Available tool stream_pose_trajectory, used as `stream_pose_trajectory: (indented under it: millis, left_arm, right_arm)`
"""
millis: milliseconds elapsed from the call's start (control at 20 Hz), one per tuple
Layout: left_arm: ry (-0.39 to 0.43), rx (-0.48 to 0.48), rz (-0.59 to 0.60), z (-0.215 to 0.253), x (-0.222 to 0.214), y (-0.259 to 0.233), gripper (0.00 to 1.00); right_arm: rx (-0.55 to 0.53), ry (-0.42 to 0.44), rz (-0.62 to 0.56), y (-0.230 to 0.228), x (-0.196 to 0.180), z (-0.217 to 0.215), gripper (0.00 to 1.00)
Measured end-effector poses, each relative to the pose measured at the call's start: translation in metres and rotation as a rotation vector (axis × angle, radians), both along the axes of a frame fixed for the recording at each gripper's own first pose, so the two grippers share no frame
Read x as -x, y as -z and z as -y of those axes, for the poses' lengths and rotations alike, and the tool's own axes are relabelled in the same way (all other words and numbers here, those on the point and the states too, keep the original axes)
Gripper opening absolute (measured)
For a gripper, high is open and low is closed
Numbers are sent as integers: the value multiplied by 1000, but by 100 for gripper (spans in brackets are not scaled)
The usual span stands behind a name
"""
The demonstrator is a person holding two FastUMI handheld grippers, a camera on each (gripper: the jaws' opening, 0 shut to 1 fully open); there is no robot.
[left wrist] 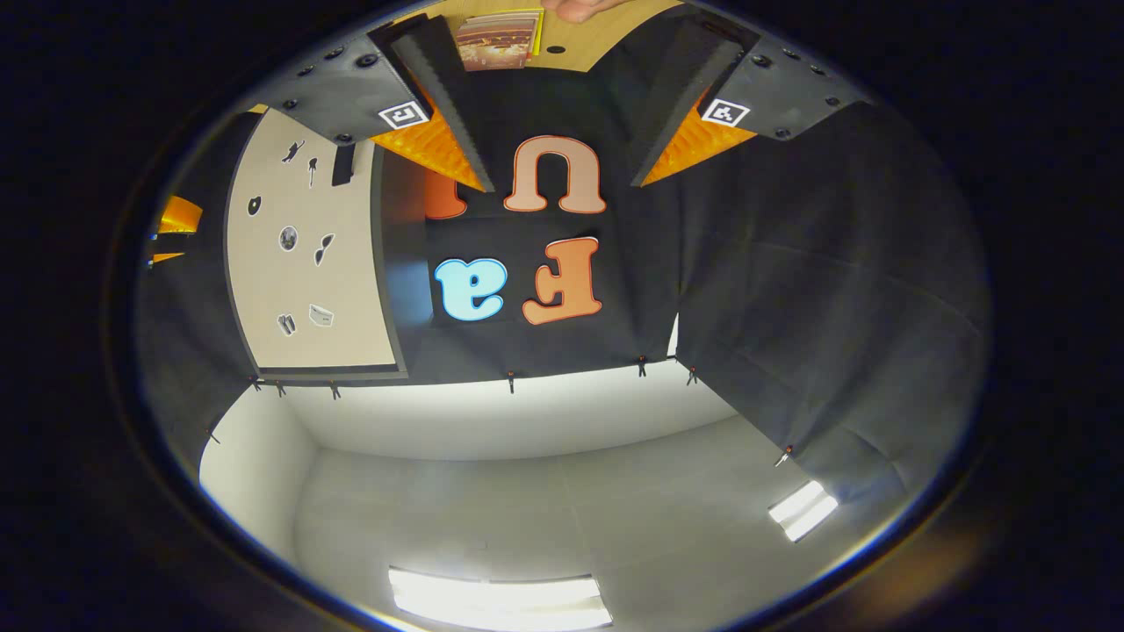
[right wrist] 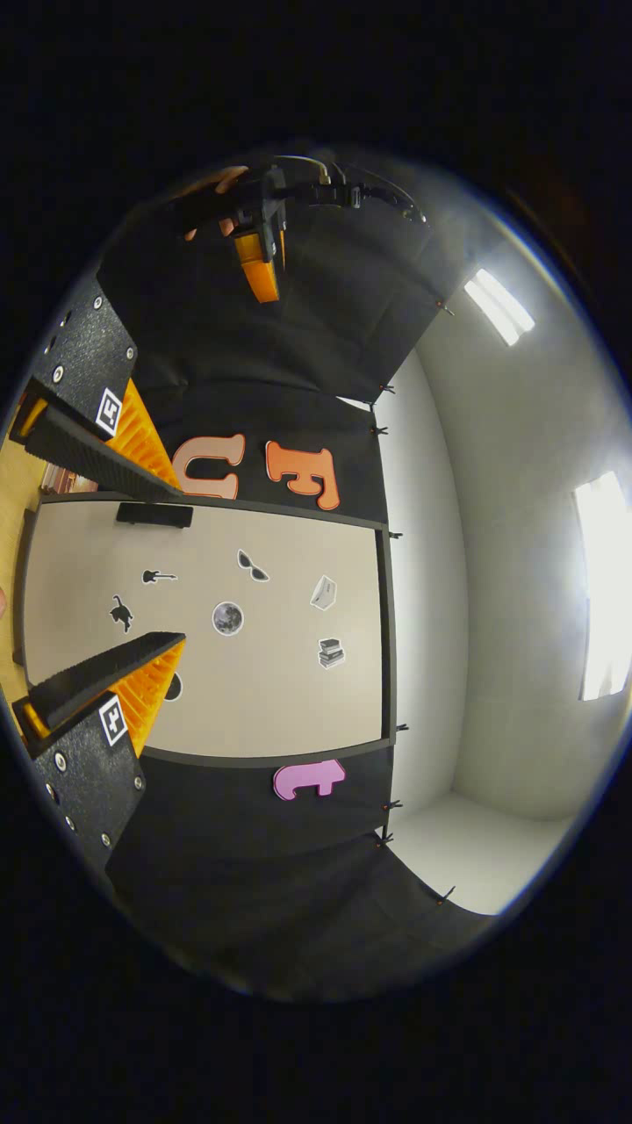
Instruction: Open the cabinet door with the right hand, grasp the bottle in the cabinet with the left hand and place it on the coaster, then close the cabinet door with the right hand.
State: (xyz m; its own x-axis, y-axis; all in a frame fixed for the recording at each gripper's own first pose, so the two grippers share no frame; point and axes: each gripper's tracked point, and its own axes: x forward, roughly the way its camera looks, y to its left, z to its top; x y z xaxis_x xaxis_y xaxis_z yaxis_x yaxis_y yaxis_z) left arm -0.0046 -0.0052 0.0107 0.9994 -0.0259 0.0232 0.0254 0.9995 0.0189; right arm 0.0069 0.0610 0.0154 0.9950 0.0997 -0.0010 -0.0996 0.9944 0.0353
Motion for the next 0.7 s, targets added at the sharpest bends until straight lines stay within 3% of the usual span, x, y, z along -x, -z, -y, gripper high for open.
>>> stream_pose_trajectory:
  millis: [250, 700]
  left_arm:
    - [-16, -2, -4, -13, -1, 7, 96]
    - [-66, -11, -63, -52, -2, 37, 94]
  right_arm:
    - [0, -21, -38, 25, -21, -15, 92]
    - [-91, -70, -226, 99, -90, -51, 89]
